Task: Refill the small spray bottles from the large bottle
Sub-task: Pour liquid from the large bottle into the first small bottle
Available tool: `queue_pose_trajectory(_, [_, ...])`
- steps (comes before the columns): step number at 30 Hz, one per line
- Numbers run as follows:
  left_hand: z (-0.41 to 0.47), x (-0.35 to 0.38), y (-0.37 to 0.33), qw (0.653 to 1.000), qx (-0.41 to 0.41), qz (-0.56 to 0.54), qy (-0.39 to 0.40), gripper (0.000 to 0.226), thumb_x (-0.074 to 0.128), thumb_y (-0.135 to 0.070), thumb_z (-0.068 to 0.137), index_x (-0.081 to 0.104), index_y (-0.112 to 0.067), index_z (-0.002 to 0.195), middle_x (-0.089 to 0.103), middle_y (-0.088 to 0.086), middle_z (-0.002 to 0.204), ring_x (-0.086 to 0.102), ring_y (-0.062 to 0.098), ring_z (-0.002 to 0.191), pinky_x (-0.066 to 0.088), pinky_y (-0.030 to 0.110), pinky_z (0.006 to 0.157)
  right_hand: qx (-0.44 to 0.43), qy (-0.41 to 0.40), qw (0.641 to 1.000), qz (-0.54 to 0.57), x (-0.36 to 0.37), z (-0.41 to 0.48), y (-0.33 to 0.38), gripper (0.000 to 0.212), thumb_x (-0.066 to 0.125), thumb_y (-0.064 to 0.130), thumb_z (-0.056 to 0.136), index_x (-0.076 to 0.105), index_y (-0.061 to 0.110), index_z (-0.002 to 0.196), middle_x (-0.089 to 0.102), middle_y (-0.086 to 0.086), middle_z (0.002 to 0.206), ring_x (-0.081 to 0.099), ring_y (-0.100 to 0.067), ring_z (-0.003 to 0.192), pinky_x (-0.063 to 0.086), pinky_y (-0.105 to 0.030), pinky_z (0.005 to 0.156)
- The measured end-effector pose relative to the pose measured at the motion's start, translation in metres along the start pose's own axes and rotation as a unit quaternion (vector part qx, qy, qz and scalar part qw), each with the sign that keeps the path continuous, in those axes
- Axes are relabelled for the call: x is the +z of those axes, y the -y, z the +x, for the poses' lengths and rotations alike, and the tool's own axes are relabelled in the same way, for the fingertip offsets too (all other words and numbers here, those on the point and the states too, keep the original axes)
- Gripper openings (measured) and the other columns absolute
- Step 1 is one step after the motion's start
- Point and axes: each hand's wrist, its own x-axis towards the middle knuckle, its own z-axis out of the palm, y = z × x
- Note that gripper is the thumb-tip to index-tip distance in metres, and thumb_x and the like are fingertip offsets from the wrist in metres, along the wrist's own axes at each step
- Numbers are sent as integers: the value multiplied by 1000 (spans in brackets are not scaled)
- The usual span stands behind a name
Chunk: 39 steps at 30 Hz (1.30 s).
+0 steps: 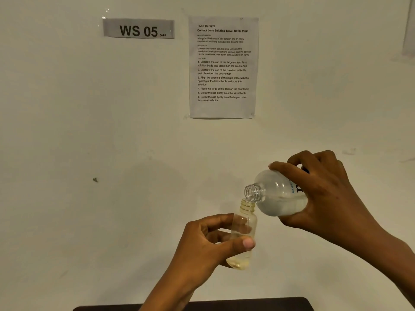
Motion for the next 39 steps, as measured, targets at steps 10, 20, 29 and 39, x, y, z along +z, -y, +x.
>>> queue_pose_trajectory(10, [0, 0, 1, 1000, 2, -6, -1, 33, 84, -33, 49, 74, -30, 80, 75, -7, 86, 71, 15, 79, 54, 24, 54, 1, -1, 1000, -1, -1, 0, 0, 70, 65, 38, 43, 49, 32, 112, 53, 2, 94, 34, -18, 87, 32, -33, 69])
queue_pose_trajectory(20, [0, -1, 3, 1000, 2, -3, -6, 37, 88, -34, 47, 74, -32, 81, 74, -7, 90, 71, 17, 82, 55, 24, 54, -1, -4, 1000, -3, -1, 1, 1, 72, 65, 38, 42, 49, 32, 112, 53, 1, 93, 34, -18, 86, 32, -32, 68])
queue_pose_trajectory(29, [0, -1, 2, 1000, 13, -8, 0, 35, 82, -38, 45, 74, -38, 80, 74, -7, 89, 71, 17, 81, 55, 24, 55, -4, -1, 1000, -7, -3, 2, 2, 71, 65, 40, 43, 48, 31, 112, 54, 0, 94, 34, -19, 87, 32, -33, 68])
queue_pose_trajectory(39, [-3, -1, -2, 1000, 24, -5, 9, 38, 88, -40, 44, 75, -36, 79, 74, -7, 88, 71, 16, 79, 54, 24, 54, -6, -5, 1000, -7, -7, 1, 3, 71, 65, 39, 44, 48, 31, 112, 54, 0, 93, 34, -18, 86, 31, -33, 69])
